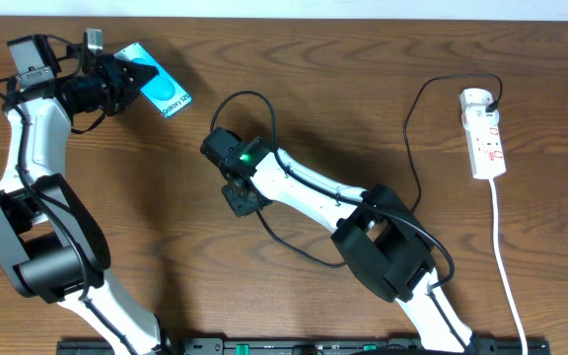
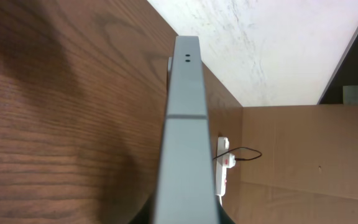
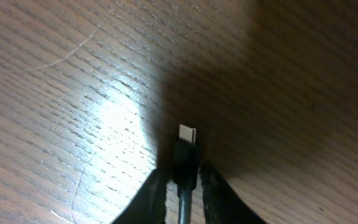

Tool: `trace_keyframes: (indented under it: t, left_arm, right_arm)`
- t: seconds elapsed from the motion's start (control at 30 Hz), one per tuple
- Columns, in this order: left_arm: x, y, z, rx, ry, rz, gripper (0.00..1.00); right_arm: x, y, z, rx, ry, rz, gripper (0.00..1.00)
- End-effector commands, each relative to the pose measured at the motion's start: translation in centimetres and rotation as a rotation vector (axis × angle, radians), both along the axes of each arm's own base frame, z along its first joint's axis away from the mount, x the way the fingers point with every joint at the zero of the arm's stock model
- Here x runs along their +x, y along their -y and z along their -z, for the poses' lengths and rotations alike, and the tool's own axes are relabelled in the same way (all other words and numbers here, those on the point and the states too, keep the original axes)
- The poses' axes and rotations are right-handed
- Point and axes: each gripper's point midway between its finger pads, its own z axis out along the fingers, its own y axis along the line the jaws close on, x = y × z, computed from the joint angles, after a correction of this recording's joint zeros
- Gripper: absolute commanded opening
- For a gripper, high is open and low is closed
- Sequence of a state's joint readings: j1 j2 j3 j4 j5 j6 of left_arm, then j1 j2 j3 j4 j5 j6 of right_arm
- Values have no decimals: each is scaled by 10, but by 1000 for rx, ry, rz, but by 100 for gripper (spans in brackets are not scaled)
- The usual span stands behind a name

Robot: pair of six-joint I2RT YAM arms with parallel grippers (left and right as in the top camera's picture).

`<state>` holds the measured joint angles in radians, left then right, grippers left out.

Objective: Plug charger to phone and switch on socket
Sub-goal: 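Lower the right gripper and close it on the USB-C plug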

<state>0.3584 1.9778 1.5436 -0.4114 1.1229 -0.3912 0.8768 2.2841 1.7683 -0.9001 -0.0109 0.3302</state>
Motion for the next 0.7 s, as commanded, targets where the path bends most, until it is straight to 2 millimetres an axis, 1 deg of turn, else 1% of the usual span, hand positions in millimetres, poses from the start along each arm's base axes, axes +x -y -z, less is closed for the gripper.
trace_keyframes:
  t: [0.0, 0.23, 0.53, 0.67]
  left_arm:
    - [0, 0, -17, 14, 53, 13, 7]
    - [0, 0, -17, 14, 53, 13, 7]
    - [0, 0, -17, 16, 52, 11, 7]
    - [0, 0, -17, 16, 52, 11, 7]
  right_arm:
    - [-7, 2, 15, -30, -28, -2, 16]
    - [-7, 2, 15, -30, -29, -2, 10]
    - [-7, 2, 15, -31, -29, -3, 6]
    - [-8, 2, 15, -31, -30, -3, 6]
